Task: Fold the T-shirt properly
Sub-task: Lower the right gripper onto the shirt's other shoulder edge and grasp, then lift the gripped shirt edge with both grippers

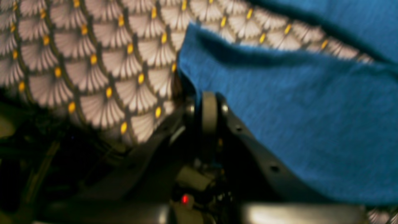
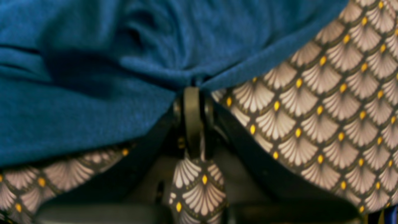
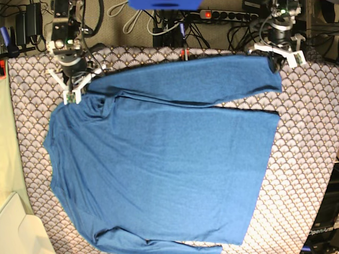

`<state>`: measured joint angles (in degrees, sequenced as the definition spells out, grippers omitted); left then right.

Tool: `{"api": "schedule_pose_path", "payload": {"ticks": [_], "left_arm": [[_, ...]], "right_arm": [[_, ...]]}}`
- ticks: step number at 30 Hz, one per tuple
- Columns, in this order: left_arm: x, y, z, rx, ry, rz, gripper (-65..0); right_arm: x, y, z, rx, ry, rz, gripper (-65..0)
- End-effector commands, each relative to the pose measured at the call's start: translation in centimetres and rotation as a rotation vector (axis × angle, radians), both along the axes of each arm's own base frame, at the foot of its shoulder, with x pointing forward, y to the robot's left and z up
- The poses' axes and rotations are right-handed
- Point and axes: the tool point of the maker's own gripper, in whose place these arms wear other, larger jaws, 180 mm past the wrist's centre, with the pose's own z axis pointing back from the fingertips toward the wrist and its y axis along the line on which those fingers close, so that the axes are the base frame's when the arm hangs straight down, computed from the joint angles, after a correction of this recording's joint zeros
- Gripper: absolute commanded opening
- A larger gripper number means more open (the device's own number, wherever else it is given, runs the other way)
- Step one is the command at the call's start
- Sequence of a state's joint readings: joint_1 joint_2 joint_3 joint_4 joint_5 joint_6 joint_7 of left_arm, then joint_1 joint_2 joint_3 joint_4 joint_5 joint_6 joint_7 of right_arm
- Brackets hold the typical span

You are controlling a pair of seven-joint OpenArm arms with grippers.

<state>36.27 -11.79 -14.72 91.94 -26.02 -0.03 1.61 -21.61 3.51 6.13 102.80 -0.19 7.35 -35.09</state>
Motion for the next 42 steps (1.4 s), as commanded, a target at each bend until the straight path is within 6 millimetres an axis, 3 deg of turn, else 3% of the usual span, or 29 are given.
{"api": "schedule_pose_path", "payload": {"ticks": [1, 5, 13, 17, 30, 34, 42], "left_arm": [[0.8, 0.7, 1.4, 0.031, -0.045, -0.012, -64.1], [1.9, 0.8, 2.8, 0.045, -0.084, -0.025, -64.1], [4.8, 3.3, 5.7, 0.092, -0.184, 0.020, -64.1], [6.2, 3.4, 6.6, 0.093, -0.223, 0.023, -64.1], [10.6, 3.6, 7.6, 0.044, -0.187, 0.022, -64.1], [12.2, 3.5, 8.4, 0.034, -0.198, 0.018, -64.1], [14.2, 3.6, 9.2, 0.009, -0.178, 0.016, -64.1]], "right_arm": [[0.8, -0.1, 1.3, -0.011, -0.050, 0.008, -65.0], [1.2, -0.1, 2.4, -0.016, -0.080, 0.013, -65.0], [2.2, 0.0, 3.1, -0.016, -0.106, 0.014, -65.0], [2.7, 0.1, 3.4, -0.015, -0.120, 0.016, -65.0], [7.1, 0.3, 6.1, -0.024, -0.195, 0.035, -65.0], [8.6, 1.5, 6.6, -0.027, -0.199, 0.081, -65.0], [10.4, 0.5, 5.2, -0.042, -0.166, 0.079, -65.0]]}}
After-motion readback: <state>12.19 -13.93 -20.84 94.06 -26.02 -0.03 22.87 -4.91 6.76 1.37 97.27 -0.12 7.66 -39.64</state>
